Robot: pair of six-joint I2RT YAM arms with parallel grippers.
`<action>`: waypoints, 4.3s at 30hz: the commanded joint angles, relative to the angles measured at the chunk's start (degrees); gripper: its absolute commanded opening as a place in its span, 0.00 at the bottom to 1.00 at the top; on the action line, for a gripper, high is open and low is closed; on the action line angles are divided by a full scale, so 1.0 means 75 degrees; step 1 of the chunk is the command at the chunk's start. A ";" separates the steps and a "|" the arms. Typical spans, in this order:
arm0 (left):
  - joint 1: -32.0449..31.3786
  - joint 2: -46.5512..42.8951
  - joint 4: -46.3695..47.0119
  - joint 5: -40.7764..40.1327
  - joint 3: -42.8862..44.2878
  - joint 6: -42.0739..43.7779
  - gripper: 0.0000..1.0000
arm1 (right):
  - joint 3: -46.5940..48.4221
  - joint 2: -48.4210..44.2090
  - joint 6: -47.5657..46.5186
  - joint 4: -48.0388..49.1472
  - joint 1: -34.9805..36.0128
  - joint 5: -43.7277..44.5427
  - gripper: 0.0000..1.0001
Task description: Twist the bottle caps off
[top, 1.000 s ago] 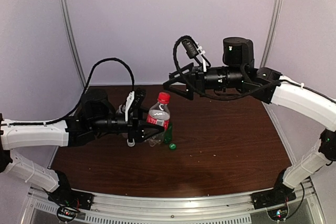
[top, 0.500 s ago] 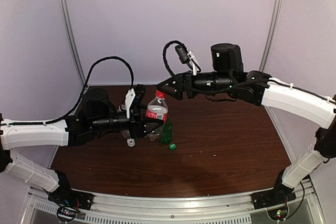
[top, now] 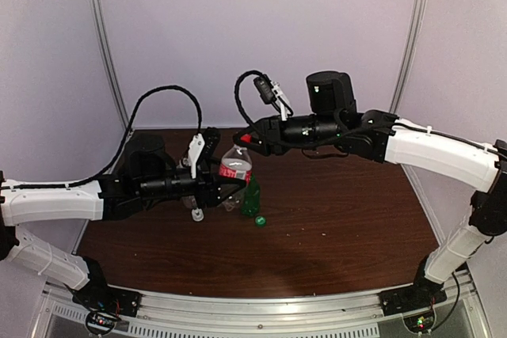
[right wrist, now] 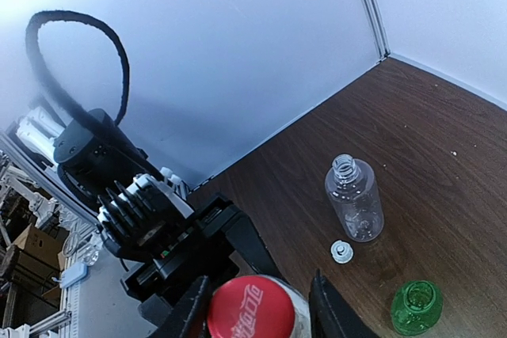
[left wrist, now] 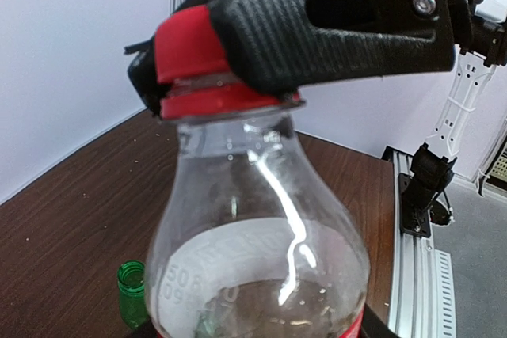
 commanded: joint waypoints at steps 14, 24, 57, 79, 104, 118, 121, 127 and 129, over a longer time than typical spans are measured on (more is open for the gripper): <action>-0.0019 -0.0151 0.0219 -0.0018 0.0131 0.0166 0.29 | 0.0106 -0.0019 -0.0858 0.0320 0.0014 -0.0549 0.10; -0.0027 -0.0241 0.1604 0.3999 -0.0139 -0.0102 0.29 | 0.0187 0.0197 -0.4113 -0.0592 -0.0275 -0.4484 0.14; -0.0023 0.0034 0.0991 0.2048 0.0132 -0.0054 0.29 | -0.0178 -0.0874 -0.1410 0.0306 -0.0348 -0.1990 0.77; -0.0028 -0.0003 0.0513 0.0337 0.0213 0.0002 0.29 | 0.0136 -0.0230 0.0207 0.0095 0.0038 0.0154 0.70; -0.0024 -0.0250 0.0834 0.1169 -0.0029 0.0136 0.29 | -0.0131 -0.0212 -0.2170 0.0311 -0.0167 -0.2214 0.11; -0.0018 0.0200 0.2747 0.4883 -0.0203 -0.0877 0.30 | 0.0434 0.0129 -0.4820 -0.1413 -0.0337 -0.4808 0.25; -0.0023 0.0207 0.2713 0.4750 -0.0200 -0.0852 0.29 | 0.0310 -0.0008 -0.4547 -0.1173 -0.0342 -0.4549 0.27; -0.0018 0.0185 0.2421 0.4343 -0.0187 -0.0669 0.30 | 0.0069 -0.0220 -0.3928 -0.0729 -0.0341 -0.3958 0.37; -0.0021 0.0172 0.2338 0.4248 -0.0188 -0.0613 0.29 | 0.0058 -0.0241 -0.3777 -0.0658 -0.0338 -0.3911 0.40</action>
